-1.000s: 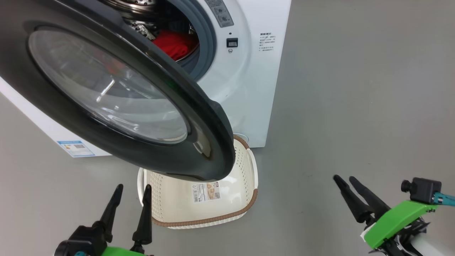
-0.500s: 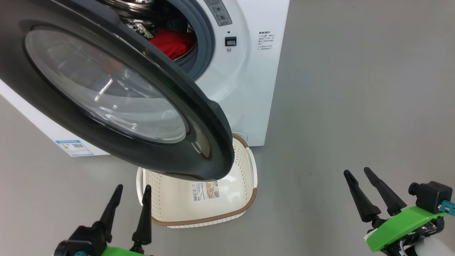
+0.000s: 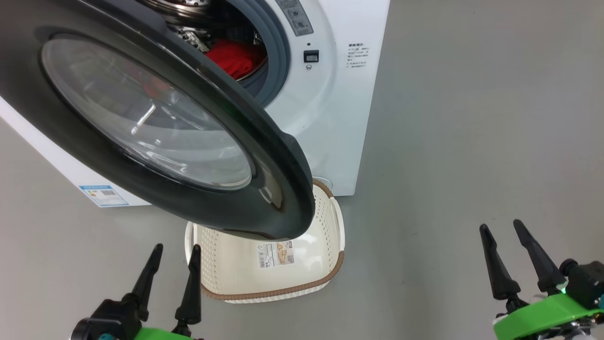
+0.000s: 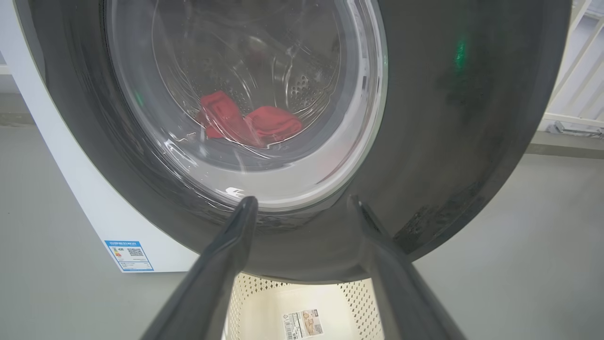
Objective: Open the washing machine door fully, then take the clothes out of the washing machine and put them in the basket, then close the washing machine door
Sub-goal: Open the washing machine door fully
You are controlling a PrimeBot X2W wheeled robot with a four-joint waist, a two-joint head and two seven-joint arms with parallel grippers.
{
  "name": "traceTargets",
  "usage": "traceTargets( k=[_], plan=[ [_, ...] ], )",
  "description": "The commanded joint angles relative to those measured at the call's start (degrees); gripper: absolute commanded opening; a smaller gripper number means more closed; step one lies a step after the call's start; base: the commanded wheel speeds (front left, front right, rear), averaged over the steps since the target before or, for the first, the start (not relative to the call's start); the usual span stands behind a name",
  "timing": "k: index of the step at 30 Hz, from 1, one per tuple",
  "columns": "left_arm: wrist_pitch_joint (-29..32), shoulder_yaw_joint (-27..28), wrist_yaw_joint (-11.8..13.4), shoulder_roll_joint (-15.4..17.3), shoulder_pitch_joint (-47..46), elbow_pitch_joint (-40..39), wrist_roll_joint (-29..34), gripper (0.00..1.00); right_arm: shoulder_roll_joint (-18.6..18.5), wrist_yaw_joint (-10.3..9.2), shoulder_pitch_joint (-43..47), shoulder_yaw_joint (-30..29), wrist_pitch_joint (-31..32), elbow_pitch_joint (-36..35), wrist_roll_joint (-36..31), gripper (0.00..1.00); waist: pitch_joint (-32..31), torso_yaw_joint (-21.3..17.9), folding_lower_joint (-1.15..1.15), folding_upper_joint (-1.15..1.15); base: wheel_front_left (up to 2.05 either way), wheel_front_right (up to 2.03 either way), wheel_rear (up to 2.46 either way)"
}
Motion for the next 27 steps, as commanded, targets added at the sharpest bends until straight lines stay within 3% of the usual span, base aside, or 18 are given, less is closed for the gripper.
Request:
traceTargets(
  k=[1, 13, 23, 24, 25, 26, 27],
  plan=[
    [-0.7, 1.91, 0.05, 0.51, -0.34, -1.69, 0.33, 1.0, -0.43, 0.37, 0.4, 0.41, -0.52, -1.58, -0.9, 1.0, -0.1, 0.08, 0.0, 0.0, 0.0, 0.0, 0.0],
    [-0.7, 1.81, 0.22, 0.51, -0.31, -1.83, 0.05, 1.0, 1.28, 0.37, 1.01, -1.4, -0.52, -2.3, -3.56, 1.0, 0.07, 0.18, 0.0, 0.0, 0.0, 0.0, 0.0],
    [-0.7, 1.31, 0.22, 0.51, -0.45, -1.91, -0.01, 1.0, 1.62, 0.37, -0.75, 0.02, -0.52, -3.87, -0.77, 1.0, 0.47, 0.82, 0.0, 0.0, 0.0, 0.0, 0.0],
    [-0.7, 1.16, 0.28, 0.51, -0.4, -1.93, -0.11, 1.0, 1.62, 0.37, -1.22, 0.57, -0.52, -4.05, -0.08, 0.94, 0.49, 0.9, 0.0, 0.0, 0.0, 0.0, 0.0],
    [-0.7, 0.99, 0.36, 0.51, -0.32, -1.94, -0.24, 1.0, 1.71, 0.37, -1.79, 0.93, -0.52, -4.36, 0.74, 0.56, 0.47, 0.99, 0.0, 0.0, 0.0, 0.0, 0.0],
    [-0.7, 0.82, 0.45, 0.51, -0.25, -1.95, -0.38, 1.0, 1.74, 0.37, -2.42, 1.27, -0.52, -4.71, 1.5, 0.36, 0.48, 1.11, 0.0, 0.0, 0.0, 0.0, 0.0],
    [-0.7, 0.64, 0.54, 0.51, -0.19, -1.97, -0.53, 1.0, 1.73, 0.37, -3.11, 1.71, -0.52, -5.02, 2.32, 0.01, 0.52, 1.24, 0.0, 0.0, 0.0, 0.0, 0.0]
  ],
)
